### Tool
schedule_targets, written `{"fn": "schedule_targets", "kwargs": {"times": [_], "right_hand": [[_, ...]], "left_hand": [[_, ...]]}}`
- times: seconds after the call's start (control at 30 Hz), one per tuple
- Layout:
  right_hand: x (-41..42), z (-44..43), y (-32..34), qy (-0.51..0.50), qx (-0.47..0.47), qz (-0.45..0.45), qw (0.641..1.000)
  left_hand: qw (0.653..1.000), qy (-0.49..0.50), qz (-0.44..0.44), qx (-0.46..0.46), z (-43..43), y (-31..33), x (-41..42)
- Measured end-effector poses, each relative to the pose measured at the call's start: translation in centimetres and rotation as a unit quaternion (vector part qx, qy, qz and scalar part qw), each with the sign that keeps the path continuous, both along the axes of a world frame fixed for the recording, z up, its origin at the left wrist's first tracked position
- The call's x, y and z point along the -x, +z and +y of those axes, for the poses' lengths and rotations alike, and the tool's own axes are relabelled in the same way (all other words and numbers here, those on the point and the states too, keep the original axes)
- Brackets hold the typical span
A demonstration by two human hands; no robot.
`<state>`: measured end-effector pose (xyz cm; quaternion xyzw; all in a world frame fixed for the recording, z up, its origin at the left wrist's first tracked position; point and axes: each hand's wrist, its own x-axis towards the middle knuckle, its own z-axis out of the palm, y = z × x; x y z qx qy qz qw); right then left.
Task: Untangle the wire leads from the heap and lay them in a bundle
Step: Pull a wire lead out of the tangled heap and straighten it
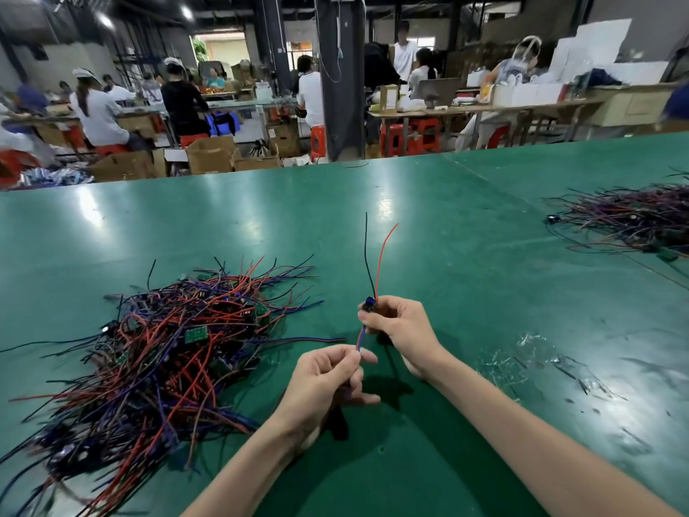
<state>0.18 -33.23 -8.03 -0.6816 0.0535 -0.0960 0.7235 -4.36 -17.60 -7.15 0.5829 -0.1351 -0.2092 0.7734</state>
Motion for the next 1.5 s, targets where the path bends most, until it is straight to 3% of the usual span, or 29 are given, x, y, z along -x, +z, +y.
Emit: {"fn": "schedule_targets", "kwargs": {"times": [0.23, 0.8, 1.5], "right_hand": [[0.1, 0.0, -0.1, 0.006, 0.015, -0.008, 1.000], [1.3, 0.3, -0.1, 0.037, 0.020, -0.027, 0.999], [1.2, 0.0, -0.5, 0.014, 0.034, -0.028, 0.999]], "left_hand": [[0.998, -0.012, -0.050, -0.045, 0.3, 0.3, 1.2], [0.993, -0.110, 0.038, 0.001, 0.9, 0.6, 2.3], [0.995, -0.094, 0.026, -0.012, 0.7, 0.8, 2.7]]}}
